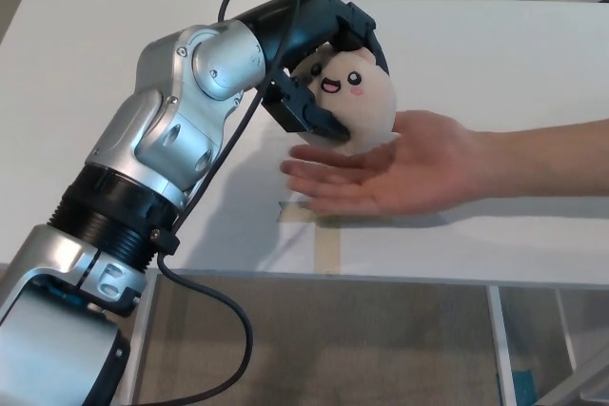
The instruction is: Use the left hand to take the pink dumpling toy on a person's hand and put it on the desk.
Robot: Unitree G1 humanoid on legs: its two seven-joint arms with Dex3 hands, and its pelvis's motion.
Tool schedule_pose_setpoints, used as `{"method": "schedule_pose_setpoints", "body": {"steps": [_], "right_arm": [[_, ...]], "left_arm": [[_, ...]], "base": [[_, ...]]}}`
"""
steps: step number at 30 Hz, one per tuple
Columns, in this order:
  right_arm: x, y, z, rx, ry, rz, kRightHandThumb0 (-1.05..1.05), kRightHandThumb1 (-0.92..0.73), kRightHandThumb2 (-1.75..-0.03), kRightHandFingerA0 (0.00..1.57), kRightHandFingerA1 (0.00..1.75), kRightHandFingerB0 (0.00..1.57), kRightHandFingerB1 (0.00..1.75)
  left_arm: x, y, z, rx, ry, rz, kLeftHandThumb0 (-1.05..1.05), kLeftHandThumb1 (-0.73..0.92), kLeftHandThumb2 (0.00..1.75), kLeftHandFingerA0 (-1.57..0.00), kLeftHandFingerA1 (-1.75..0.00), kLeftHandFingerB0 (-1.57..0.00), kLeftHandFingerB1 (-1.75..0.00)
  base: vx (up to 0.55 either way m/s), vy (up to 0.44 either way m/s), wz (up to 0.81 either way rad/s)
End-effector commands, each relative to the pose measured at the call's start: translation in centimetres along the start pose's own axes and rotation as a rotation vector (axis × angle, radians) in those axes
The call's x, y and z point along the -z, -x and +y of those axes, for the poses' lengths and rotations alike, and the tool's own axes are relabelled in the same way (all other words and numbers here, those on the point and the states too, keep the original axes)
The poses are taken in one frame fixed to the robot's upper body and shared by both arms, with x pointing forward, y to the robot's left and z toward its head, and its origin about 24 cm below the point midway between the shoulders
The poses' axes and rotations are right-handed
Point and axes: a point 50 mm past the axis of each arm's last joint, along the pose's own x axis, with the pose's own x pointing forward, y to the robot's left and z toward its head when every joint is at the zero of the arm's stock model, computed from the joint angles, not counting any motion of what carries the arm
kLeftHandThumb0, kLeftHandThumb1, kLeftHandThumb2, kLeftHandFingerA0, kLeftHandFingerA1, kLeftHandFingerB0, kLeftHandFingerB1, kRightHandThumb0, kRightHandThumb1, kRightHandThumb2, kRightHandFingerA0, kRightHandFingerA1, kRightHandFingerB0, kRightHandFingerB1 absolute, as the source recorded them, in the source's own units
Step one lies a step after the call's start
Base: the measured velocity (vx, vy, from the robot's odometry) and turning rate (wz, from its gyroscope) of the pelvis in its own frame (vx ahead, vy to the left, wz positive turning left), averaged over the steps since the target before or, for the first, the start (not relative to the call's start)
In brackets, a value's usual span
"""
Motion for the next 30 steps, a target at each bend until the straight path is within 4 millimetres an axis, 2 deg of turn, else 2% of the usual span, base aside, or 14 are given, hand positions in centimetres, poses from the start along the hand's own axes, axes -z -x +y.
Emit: {"method": "schedule_pose_setpoints", "body": {"steps": [1, 20, 22, 25, 26, 29, 30], "right_arm": [[0.3, 0.0, -0.1, 0.0, -0.01, 0.017, -0.27, -0.65, -0.59, 0.41, 0.39, 0.4, 0.38], [0.0, 0.0, -0.1, -0.006, 0.0, 0.01, -0.28, -0.65, -0.59, 0.4, 0.38, 0.41, 0.38], [0.0, 0.0, 0.1, -0.009, 0.004, 0.009, -0.28, -0.65, -0.59, 0.4, 0.38, 0.41, 0.38], [-0.2, -0.1, 0.2, -0.011, 0.009, 0.007, -0.28, -0.65, -0.59, 0.4, 0.38, 0.41, 0.38], [-0.2, -0.1, 0.1, -0.009, 0.01, 0.007, -0.28, -0.65, -0.59, 0.4, 0.39, 0.41, 0.38], [-0.3, -0.1, -0.2, -0.003, 0.014, 0.006, -0.28, -0.65, -0.59, 0.4, 0.39, 0.41, 0.38], [-0.2, -0.1, -0.3, -0.001, 0.011, 0.009, -0.28, -0.65, -0.59, 0.41, 0.39, 0.41, 0.38]], "left_arm": [[-0.6, -0.1, 0.3, 0.006, -0.016, -0.014, -0.19, 0.78, 0.64, -0.74, -1.28, -0.8, -0.88], [-0.4, -0.1, 0.5, -0.001, -0.035, -0.016, -0.19, 0.78, 0.64, -0.75, -1.27, -0.81, -0.86], [-0.2, 0.2, 0.9, -0.002, -0.033, -0.011, -0.2, 0.79, 0.64, -0.8, -1.19, -0.82, -0.87], [0.1, 0.5, 1.4, -0.009, -0.03, -0.008, -0.19, 0.79, 0.63, -0.8, -1.18, -0.82, -0.86], [0.4, 0.8, 1.9, -0.016, -0.029, -0.004, -0.19, 0.79, 0.63, -0.83, -1.1, -0.82, -0.89], [1.6, 1.8, 3.5, -0.039, -0.026, 0.008, -0.19, 0.8, 0.63, -0.83, -1.11, -0.8, -0.95], [2.5, 2.7, 4.3, -0.059, -0.028, 0.02, -0.19, 0.8, 0.63, -0.85, -1.07, -0.85, -0.82]], "base": [[0.0, 0.0, 0.0], [0.0, 0.0, 0.0], [0.0, 0.0, 0.0], [0.0, 0.0, 0.0], [0.0, 0.0, 0.0], [0.0, 0.0, 0.0], [0.0, 0.0, 0.0]]}}
